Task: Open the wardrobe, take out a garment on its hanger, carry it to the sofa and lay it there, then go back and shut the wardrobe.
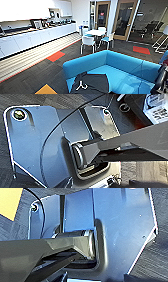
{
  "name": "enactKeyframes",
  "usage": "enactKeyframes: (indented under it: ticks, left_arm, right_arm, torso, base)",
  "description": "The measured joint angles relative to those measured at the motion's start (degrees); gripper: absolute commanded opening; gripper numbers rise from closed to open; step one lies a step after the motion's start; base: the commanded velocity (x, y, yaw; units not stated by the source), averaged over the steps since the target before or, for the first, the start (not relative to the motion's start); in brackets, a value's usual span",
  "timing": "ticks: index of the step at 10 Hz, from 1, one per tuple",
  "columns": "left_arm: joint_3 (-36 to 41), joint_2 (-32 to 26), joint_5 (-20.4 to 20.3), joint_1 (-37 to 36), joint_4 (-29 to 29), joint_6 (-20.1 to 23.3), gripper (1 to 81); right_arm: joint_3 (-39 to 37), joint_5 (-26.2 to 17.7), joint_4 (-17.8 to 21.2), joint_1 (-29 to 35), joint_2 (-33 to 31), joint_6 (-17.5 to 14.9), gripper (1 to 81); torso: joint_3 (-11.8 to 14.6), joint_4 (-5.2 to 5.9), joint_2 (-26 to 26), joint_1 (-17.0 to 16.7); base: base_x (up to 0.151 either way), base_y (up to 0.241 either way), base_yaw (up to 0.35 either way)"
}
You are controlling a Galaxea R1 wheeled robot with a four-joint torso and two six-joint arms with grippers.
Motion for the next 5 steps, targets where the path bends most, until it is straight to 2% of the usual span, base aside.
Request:
enactKeyframes:
  ticks: [5]
  left_arm:
    - [0.0,0.4,1.9,-0.1,0.0,0.8,81.1]
  right_arm:
    - [0.0,0.0,0.0,-0.1,0.0,0.0,81.1]
  torso:
    - [0.0,0.0,0.0,0.0]
  base:
    - [0.0,0.0,0.275]
